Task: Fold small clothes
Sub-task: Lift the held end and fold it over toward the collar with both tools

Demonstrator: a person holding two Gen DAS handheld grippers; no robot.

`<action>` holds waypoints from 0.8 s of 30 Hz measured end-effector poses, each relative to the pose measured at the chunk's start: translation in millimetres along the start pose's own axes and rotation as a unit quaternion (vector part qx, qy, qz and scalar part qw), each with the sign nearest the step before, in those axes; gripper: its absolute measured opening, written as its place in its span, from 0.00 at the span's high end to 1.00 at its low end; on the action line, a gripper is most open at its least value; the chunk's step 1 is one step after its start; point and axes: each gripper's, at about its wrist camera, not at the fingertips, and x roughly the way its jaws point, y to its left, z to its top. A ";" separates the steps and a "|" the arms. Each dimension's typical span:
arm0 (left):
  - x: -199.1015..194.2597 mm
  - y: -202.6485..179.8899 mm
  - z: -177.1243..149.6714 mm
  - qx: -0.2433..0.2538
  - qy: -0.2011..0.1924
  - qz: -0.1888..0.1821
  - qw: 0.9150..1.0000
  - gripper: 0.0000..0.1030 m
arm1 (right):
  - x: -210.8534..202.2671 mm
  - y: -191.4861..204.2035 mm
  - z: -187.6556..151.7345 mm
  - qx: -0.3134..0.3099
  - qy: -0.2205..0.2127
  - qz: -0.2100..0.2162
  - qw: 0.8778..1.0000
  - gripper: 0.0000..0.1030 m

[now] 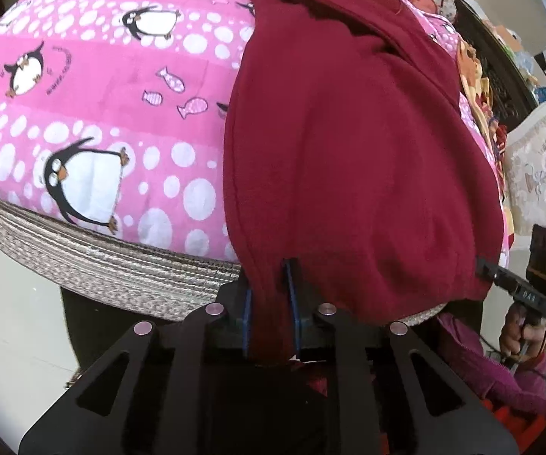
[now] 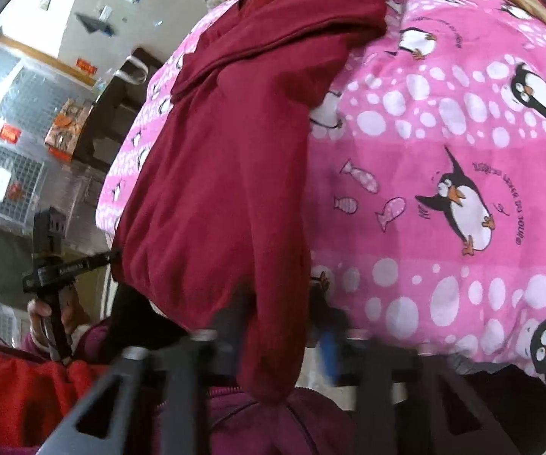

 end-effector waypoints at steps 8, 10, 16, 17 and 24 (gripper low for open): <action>-43.4 -20.9 1.4 0.049 -0.050 -0.044 0.997 0.93 | -49.3 51.0 5.1 -0.039 -0.068 0.084 0.993 0.93; -65.6 -22.8 2.5 0.058 -0.075 -0.061 0.994 0.93 | -63.8 70.4 4.8 -0.064 -0.088 0.104 0.989 0.93; -91.4 -20.5 7.0 0.065 -0.104 -0.066 0.990 0.93 | -67.6 74.3 6.2 -0.068 -0.089 0.107 0.988 0.93; -89.0 -16.1 8.7 0.057 -0.101 -0.068 0.991 0.93 | -65.1 70.1 6.0 -0.059 -0.086 0.106 0.989 0.93; -81.8 -4.1 37.6 0.024 -0.099 -0.085 0.991 0.94 | -68.7 33.6 38.4 -0.006 -0.111 0.106 0.988 0.94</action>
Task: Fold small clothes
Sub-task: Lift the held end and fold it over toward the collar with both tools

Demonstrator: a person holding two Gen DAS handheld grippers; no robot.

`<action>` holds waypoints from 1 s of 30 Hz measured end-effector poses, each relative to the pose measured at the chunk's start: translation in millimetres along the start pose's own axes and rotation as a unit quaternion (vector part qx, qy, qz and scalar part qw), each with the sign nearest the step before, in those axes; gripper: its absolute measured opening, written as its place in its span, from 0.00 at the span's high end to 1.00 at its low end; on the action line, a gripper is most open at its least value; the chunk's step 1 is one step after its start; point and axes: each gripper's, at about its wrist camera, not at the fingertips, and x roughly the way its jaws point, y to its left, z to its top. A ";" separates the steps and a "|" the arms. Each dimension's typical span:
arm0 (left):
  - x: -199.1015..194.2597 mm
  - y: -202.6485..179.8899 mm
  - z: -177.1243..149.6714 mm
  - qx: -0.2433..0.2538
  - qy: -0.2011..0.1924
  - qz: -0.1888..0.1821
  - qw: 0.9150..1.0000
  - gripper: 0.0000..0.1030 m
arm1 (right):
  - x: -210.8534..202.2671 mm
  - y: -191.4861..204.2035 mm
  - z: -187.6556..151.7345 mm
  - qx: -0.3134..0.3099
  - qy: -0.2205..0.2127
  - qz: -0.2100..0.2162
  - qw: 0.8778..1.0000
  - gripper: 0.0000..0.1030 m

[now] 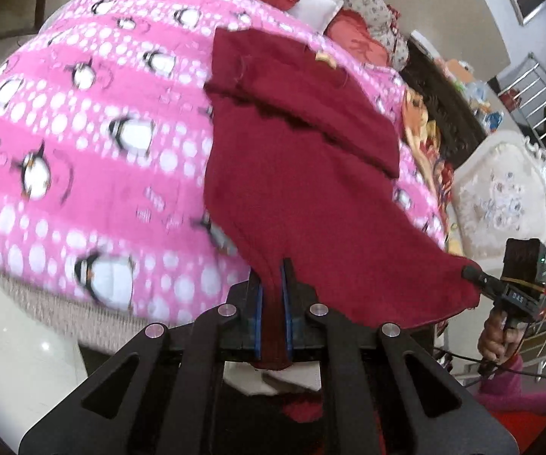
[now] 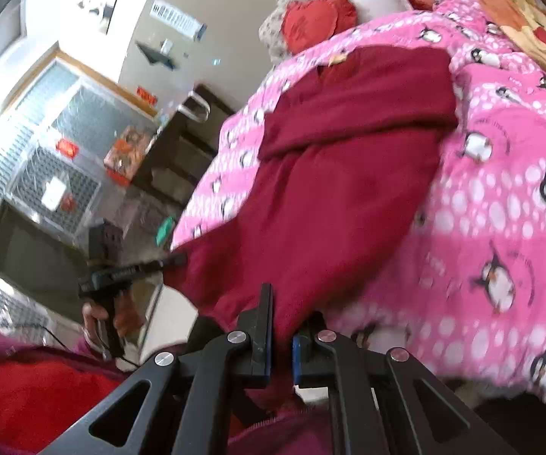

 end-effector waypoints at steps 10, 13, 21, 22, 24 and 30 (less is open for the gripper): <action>14.4 -24.9 142.9 0.034 -0.096 -0.002 0.995 0.93 | 5.9 -25.7 138.7 0.006 -0.095 -0.020 0.995 0.94; 37.6 -23.2 185.8 0.031 -0.103 0.005 0.994 0.93 | 18.7 -40.7 174.4 0.024 -0.103 -0.025 0.994 0.94; 122.9 -4.6 267.4 0.014 -0.074 0.050 0.996 0.93 | 75.3 -101.8 251.5 0.082 -0.083 -0.080 0.990 0.94; 129.0 -1.1 275.3 0.011 -0.072 0.047 0.996 0.93 | 81.5 -110.1 256.4 0.089 -0.078 -0.087 0.989 0.93; 133.5 3.5 284.7 0.006 -0.070 0.039 0.997 0.91 | 91.2 -126.1 268.0 0.105 -0.070 -0.100 0.987 0.86; 132.1 4.8 297.9 0.005 -0.047 0.019 0.999 0.71 | 66.6 -137.8 275.2 0.126 -0.111 -0.105 0.980 0.57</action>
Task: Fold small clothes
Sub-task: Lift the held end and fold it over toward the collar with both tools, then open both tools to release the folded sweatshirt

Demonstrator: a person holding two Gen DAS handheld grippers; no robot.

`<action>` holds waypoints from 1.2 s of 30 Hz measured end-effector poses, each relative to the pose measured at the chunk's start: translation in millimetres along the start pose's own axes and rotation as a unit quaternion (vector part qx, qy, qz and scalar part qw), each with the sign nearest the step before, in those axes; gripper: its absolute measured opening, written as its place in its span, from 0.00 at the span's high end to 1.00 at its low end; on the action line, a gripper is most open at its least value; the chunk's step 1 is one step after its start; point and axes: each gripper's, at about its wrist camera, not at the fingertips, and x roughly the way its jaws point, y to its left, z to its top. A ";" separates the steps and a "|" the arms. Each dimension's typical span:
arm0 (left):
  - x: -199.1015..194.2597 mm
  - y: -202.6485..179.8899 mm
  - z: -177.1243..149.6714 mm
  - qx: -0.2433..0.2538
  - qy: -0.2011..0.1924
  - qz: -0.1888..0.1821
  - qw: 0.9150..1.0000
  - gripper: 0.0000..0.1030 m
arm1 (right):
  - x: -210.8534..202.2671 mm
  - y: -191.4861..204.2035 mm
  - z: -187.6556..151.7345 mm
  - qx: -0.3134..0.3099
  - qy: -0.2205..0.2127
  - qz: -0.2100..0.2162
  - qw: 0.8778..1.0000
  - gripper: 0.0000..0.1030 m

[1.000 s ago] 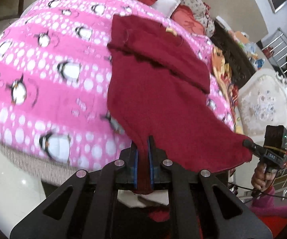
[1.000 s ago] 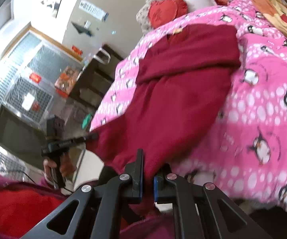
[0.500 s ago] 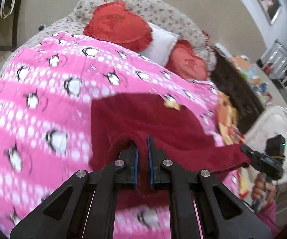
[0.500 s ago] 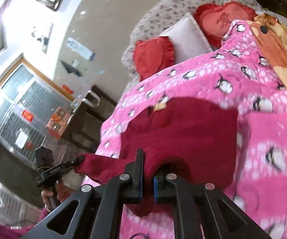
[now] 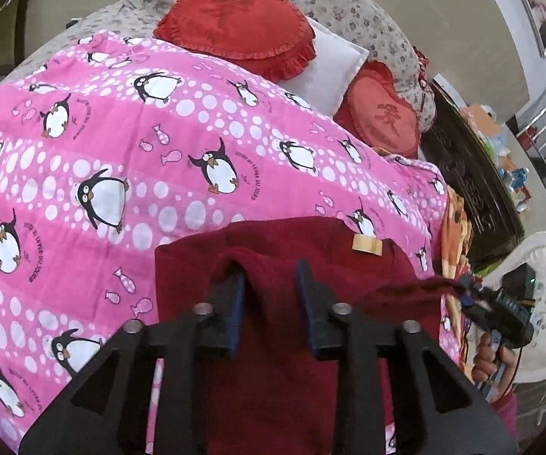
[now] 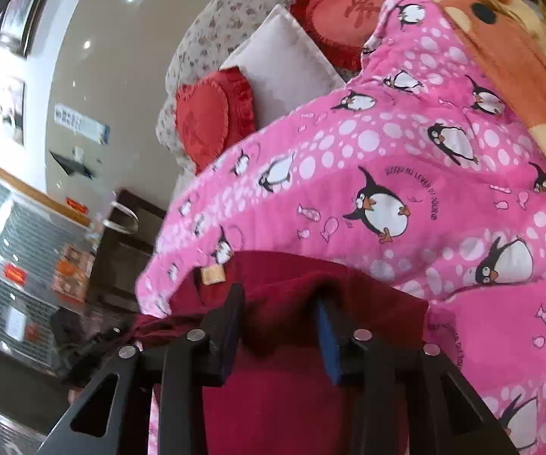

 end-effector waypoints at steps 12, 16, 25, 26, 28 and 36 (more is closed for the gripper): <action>-0.5 -14.1 -13.0 0.005 -0.049 0.032 0.998 0.27 | 13.8 72.4 -37.4 -0.188 0.013 -0.043 0.981 0.57; 42.8 -9.3 -20.4 0.002 -0.010 0.081 0.997 0.27 | 56.0 57.4 -26.2 -0.161 0.011 -0.098 0.982 0.57; 42.7 24.3 -27.0 -0.052 0.015 0.071 0.996 0.28 | 55.1 30.6 -14.8 -0.127 0.031 -0.101 0.986 0.57; 34.0 23.4 -29.5 -0.049 0.009 0.067 0.996 0.28 | 41.0 30.1 -20.3 -0.128 0.033 -0.092 0.987 0.56; 13.1 21.9 -40.1 -0.036 -0.001 0.055 0.998 0.27 | 18.5 31.3 -35.5 -0.130 0.046 -0.078 0.987 0.56; -31.1 21.6 -95.7 -0.009 -0.001 0.052 0.999 0.28 | -24.5 9.2 -124.2 -0.142 0.087 -0.082 0.983 0.56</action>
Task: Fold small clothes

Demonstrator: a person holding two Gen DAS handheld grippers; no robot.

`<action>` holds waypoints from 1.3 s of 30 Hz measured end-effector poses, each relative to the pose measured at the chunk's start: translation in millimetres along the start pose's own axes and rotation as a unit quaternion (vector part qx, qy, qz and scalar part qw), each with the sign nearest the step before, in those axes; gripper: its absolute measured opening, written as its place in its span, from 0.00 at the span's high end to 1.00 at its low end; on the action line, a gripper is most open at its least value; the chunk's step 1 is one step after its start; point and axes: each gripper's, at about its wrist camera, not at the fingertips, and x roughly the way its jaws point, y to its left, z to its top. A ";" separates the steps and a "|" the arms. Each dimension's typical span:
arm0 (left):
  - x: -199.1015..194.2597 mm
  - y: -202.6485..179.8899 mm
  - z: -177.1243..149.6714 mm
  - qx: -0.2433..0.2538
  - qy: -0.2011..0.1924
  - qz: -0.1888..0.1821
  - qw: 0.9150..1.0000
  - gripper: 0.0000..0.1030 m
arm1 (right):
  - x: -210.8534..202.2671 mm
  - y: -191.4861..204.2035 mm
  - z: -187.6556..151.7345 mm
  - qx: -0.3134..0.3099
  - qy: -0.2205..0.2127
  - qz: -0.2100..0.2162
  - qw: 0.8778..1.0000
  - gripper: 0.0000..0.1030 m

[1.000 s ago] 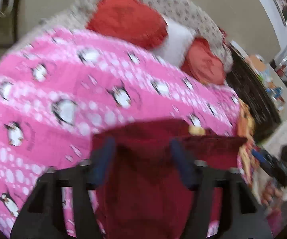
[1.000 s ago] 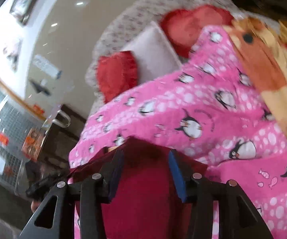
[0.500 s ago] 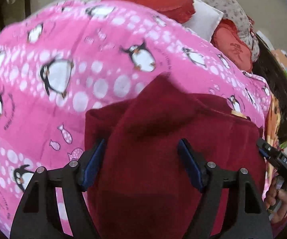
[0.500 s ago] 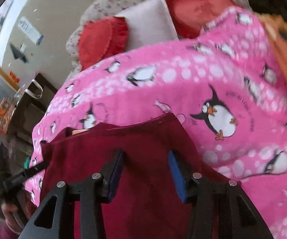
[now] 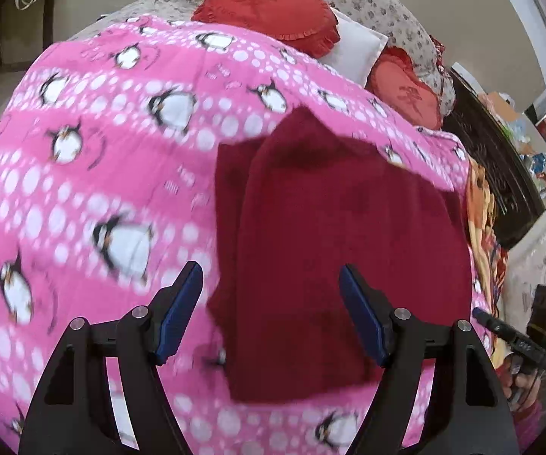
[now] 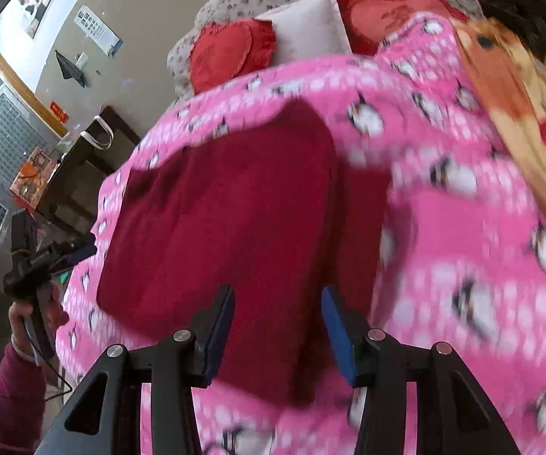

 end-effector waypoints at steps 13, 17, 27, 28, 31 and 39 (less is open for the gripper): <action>3.0 3.7 -46.9 0.018 0.031 0.005 0.999 0.27 | 12.3 -8.7 -22.1 -0.013 0.013 -0.056 0.998 0.95; 13.0 1.7 -49.0 0.021 0.038 0.003 0.999 0.28 | 9.9 4.4 -21.5 -0.041 0.011 -0.073 0.996 0.95; 25.4 3.8 -56.6 0.031 0.043 0.034 0.998 0.28 | 20.1 2.0 -24.4 -0.040 0.033 -0.116 0.992 0.95; 23.8 3.7 -57.1 0.032 0.040 0.036 0.998 0.28 | 17.6 4.8 -22.9 -0.042 0.029 -0.118 0.992 0.95; 19.4 0.9 -57.1 0.043 0.032 0.054 0.997 0.28 | -1.7 12.1 -16.2 -0.036 0.005 -0.130 0.991 0.91; 8.6 -6.2 -54.5 0.055 0.008 0.069 0.996 0.28 | -18.4 47.0 -11.1 -0.051 -0.008 -0.096 0.994 0.69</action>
